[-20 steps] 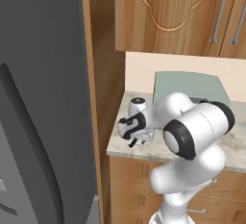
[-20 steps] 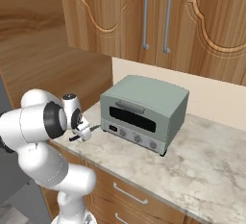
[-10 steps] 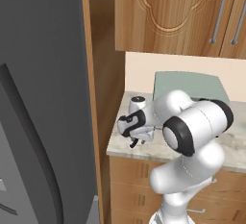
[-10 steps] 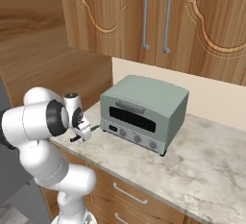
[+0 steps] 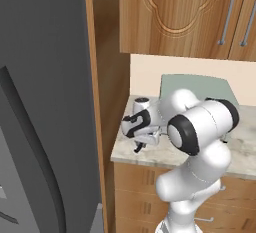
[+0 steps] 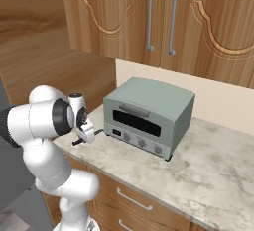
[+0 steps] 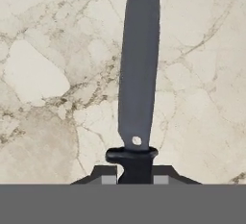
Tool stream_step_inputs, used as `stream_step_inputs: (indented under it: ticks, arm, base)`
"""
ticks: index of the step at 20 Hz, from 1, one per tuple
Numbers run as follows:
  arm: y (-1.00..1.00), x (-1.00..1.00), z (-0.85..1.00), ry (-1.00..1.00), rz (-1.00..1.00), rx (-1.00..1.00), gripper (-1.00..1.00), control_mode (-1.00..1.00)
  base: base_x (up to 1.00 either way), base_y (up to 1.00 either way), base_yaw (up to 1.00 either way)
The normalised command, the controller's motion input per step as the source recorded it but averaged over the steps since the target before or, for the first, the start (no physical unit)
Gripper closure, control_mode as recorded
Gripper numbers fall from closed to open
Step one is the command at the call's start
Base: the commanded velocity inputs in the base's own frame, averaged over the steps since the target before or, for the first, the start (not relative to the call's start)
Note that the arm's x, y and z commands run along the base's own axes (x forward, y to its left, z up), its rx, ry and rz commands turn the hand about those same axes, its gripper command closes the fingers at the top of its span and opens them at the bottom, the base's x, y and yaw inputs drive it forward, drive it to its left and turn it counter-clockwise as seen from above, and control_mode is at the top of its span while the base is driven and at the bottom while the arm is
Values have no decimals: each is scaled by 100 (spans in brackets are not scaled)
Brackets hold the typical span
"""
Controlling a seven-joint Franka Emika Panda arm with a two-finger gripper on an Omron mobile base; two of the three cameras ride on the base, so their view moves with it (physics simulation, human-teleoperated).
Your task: Retrieve the butter from the fridge and place it on a plate on the dining table. Then retrieve the butter knife by the fridge and place it near the plate.
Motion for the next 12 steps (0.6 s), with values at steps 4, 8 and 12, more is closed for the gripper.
stream_step_inputs:
  ticks: [4,8,12]
  arm:
    - [6,11,-1,4,0,-3,100,-100]
    - [3,13,-16,0,0,-1,100,-100]
    - [0,-19,0,0,2,0,100,-100]
  base:
    - [0,0,0]
    - [0,0,0]
    - [0,0,0]
